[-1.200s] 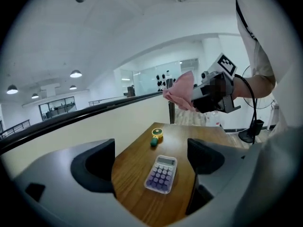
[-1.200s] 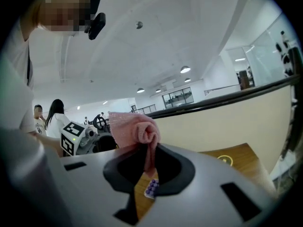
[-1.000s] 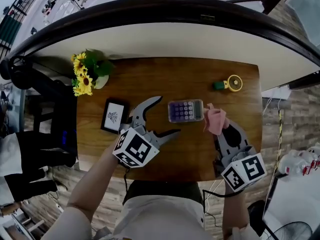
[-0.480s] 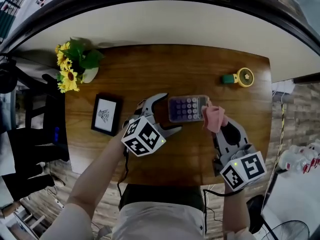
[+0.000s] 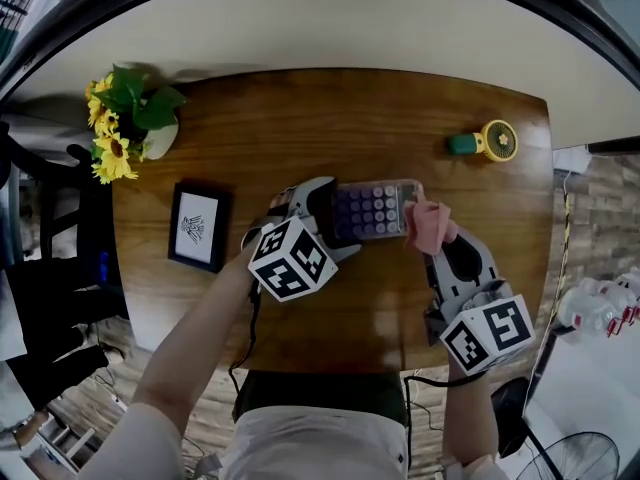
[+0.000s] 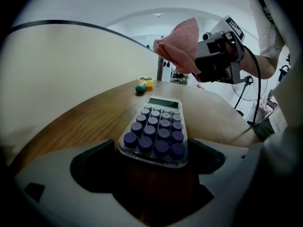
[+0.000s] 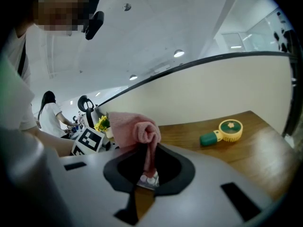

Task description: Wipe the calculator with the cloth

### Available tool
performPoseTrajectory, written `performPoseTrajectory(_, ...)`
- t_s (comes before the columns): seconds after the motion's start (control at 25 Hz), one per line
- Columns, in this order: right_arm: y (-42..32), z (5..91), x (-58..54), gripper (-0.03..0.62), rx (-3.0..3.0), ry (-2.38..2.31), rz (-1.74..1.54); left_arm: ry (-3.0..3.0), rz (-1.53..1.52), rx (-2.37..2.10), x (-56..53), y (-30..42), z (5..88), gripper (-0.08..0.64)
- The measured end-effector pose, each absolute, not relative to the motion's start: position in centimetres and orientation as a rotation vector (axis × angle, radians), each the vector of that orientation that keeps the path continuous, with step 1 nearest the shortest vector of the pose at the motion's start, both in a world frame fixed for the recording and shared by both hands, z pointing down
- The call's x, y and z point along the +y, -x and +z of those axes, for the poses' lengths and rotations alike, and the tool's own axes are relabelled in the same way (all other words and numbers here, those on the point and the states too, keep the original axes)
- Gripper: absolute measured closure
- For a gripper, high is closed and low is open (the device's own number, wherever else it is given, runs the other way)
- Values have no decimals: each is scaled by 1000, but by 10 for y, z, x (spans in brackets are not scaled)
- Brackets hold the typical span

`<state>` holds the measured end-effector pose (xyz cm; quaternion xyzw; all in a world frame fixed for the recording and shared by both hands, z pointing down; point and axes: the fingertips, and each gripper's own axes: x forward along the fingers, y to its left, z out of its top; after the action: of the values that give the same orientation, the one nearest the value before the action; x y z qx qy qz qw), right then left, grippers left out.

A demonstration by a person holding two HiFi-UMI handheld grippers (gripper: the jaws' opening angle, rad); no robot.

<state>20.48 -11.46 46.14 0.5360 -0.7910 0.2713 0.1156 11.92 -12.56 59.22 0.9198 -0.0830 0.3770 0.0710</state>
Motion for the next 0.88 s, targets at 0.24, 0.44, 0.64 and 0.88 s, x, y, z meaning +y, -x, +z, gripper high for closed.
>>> performPoseTrajectory(0.24,-207,475,-127,549,-2275,-1572,771,-2767,1131,-252,-129,-118,591,103)
performPoseTrajectory(0.44,-197,491,-151,549,-2236,-1498,716,-2767,1129,-254,-129,-118,591,109)
performPoseTrajectory(0.64,-187,514,-175,549,-2158,-1437,710,-2764,1131,-255,-129,-117,591,112)
performPoseTrajectory(0.88,-168,548,-170,549,-2032,-1243,712,-2762,1131,-258,-130,-118,591,112)
